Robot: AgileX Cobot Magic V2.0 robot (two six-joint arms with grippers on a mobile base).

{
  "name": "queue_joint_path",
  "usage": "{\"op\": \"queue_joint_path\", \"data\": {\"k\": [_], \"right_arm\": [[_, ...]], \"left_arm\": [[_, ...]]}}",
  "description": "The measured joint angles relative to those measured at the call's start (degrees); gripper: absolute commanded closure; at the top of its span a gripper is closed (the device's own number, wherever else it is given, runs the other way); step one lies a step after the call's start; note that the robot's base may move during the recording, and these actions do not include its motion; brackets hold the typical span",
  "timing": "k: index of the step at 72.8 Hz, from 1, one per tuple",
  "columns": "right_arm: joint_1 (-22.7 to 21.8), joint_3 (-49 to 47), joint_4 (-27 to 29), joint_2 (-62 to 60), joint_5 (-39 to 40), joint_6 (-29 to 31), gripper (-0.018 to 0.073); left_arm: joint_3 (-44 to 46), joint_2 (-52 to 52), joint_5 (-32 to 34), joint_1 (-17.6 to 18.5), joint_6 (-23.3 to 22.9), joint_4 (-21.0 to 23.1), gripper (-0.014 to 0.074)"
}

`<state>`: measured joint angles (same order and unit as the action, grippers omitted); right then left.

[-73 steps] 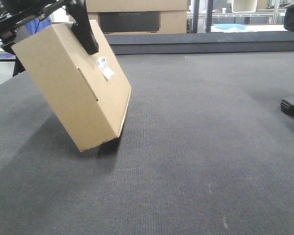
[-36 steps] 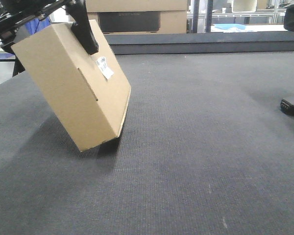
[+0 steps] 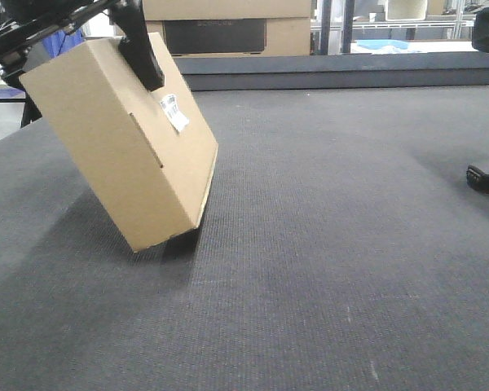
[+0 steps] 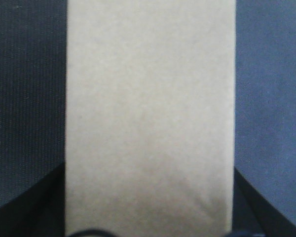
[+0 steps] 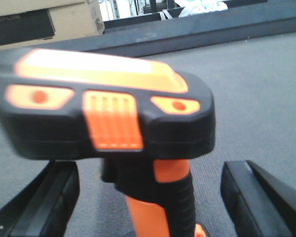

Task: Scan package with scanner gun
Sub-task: 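Grasp the orange-and-black scanner gun with the right gripper and lift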

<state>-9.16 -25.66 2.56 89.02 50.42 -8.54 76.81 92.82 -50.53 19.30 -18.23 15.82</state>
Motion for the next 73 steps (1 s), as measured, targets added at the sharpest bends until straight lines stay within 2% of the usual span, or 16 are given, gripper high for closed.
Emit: {"op": "queue_joint_path", "data": {"k": [20,73], "right_arm": [[0.00,-0.96,0.20,4.83,3.80,-0.08,0.0072],[0.00,-5.38,0.20,7.93,4.61,-2.03,0.0072]], "left_arm": [[0.00,0.00,0.00,0.00,0.00,0.00,0.0707],[0.00,0.00,1.49,0.00,0.00,0.00,0.0707]]}}
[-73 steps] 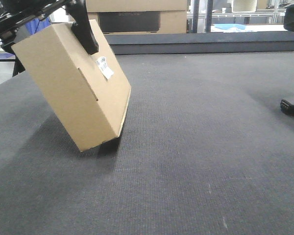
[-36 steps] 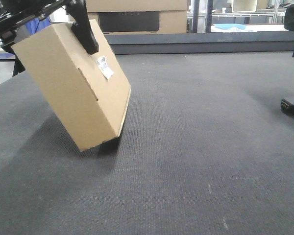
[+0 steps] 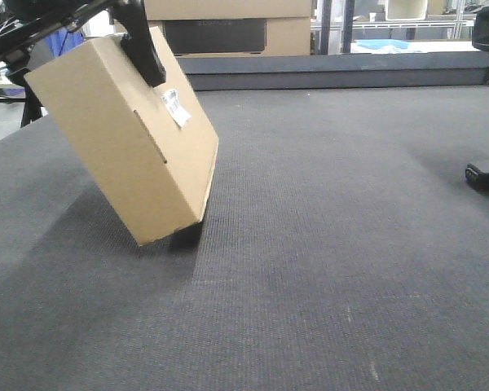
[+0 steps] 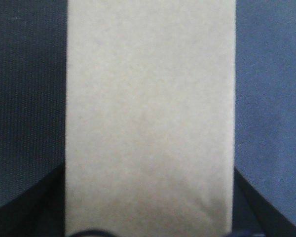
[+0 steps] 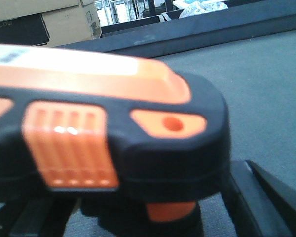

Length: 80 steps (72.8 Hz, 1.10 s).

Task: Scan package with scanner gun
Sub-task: 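Grasp the orange-and-black scanner gun with the right gripper and lift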

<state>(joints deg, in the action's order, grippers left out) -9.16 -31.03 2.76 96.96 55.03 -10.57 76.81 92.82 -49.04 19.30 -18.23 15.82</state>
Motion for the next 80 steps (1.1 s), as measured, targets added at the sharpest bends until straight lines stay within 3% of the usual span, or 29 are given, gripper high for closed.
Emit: {"op": "queue_joint_path", "data": {"k": [49,62,80], "right_arm": [[1.28,-1.88,1.30,2.35,1.61,-0.97,0.0088],[1.28,-2.23,1.64,2.35,1.49,-0.97,0.0268],[1.28,-2.44,1.86,2.35,1.34,-0.84,0.0596]], "left_arm": [[0.00,0.00,0.12,0.00,0.00,0.00,0.0707],[0.00,0.00,0.12,0.00,0.00,0.00,0.0707],[0.00,0.00,0.12,0.00,0.00,0.00,0.0707]]}}
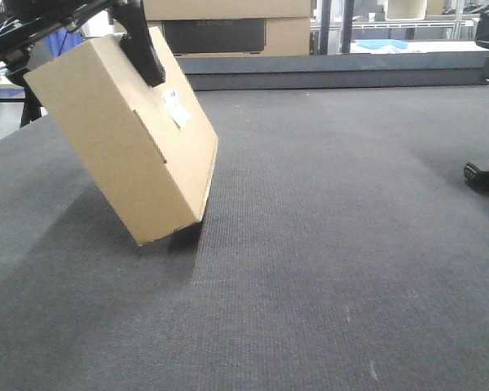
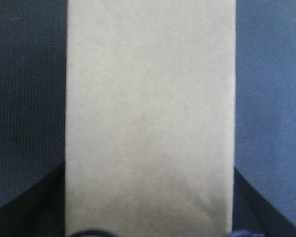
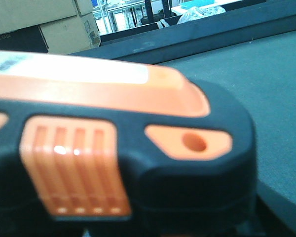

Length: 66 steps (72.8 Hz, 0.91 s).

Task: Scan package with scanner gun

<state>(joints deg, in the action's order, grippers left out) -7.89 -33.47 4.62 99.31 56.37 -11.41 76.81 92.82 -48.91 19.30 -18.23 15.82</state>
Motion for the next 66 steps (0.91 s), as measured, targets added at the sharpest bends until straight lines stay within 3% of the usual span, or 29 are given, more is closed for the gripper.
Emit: {"op": "queue_joint_path", "data": {"k": [7,30,47,66], "right_arm": [[0.00,0.00,-0.81,0.00,0.00,0.00,0.0727],[0.22,0.00,-13.44,-5.35,-4.83,1.24,0.0725],[0.22,0.00,-14.15,-12.95,-14.04,15.18,0.0725],[0.22,0.00,-10.97,-14.85,-15.16,28.64,0.0725]], "left_arm": [[0.00,0.00,0.00,0.00,0.00,0.00,0.0707],[0.00,0.00,0.00,0.00,0.00,0.33,0.0707],[0.00,0.00,3.82,0.00,0.00,5.13,0.0707],[0.00,0.00,3.35,0.00,0.00,9.26,0.0707]]}}
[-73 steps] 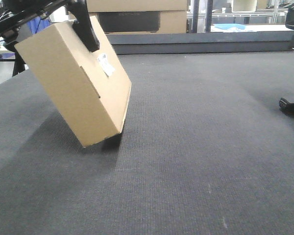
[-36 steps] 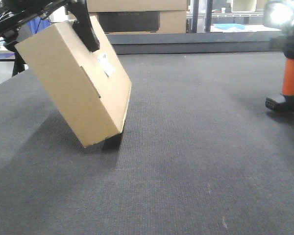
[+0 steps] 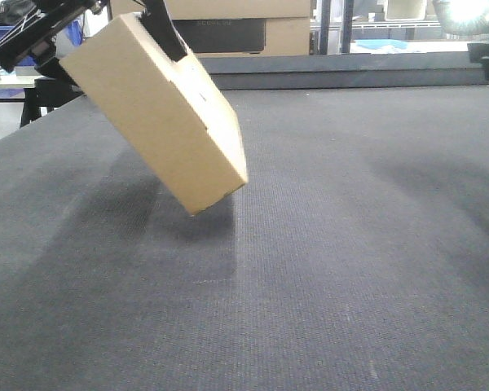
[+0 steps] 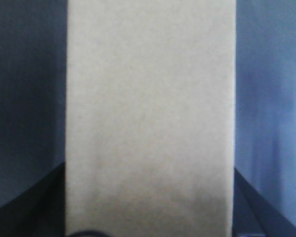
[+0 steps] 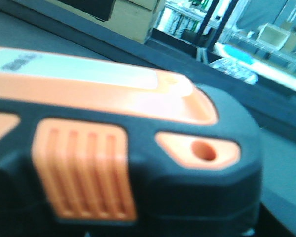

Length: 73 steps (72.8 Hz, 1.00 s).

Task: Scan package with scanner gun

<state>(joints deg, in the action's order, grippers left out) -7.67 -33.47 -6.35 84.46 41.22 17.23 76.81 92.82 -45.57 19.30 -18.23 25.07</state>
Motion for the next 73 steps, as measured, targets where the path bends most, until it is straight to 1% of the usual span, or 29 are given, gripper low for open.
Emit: {"op": "queue_joint_path", "data": {"k": [5,11,22,27,36,49,55,62,67,73], "right_arm": [[0.00,0.00,1.17,0.00,0.00,1.61,0.0725],[0.00,0.00,2.34,0.00,-0.09,2.48,0.0725],[0.00,0.00,2.79,0.00,-0.09,2.99,0.0725],[0.00,0.00,3.26,0.00,-0.09,2.99,0.0725],[0.00,0.00,4.54,0.00,0.14,3.04,0.0725],[0.00,0.00,4.93,0.00,0.14,3.04,0.0725],[0.00,0.00,4.93,0.00,0.14,0.61,0.0725],[0.00,0.00,4.93,-0.10,0.26,-6.68,0.0725],[0.00,0.00,4.93,-0.10,0.36,-12.37,0.0725],[0.00,0.00,4.93,-0.10,0.75,-17.23,0.0725]], "left_arm": [[0.00,0.00,-0.28,0.36,0.00,1.22,0.0707],[0.00,0.00,0.92,2.30,-0.17,2.22,0.0707],[0.00,0.13,4.06,6.01,-2.36,3.47,0.0707],[0.00,0.40,4.60,7.09,-2.84,3.61,0.0707],[0.00,1.48,4.72,7.51,-2.97,3.70,0.0707],[-0.03,2.07,4.94,7.51,-3.09,3.70,0.0707],[-0.03,2.07,4.91,7.51,-3.09,3.70,0.0707],[-0.03,2.07,4.65,7.51,-3.09,2.16,0.0707],[-0.03,2.07,3.56,7.51,-3.20,-0.59,0.0707],[-0.03,2.07,2.20,7.51,-3.20,-5.04,0.0707]]}}
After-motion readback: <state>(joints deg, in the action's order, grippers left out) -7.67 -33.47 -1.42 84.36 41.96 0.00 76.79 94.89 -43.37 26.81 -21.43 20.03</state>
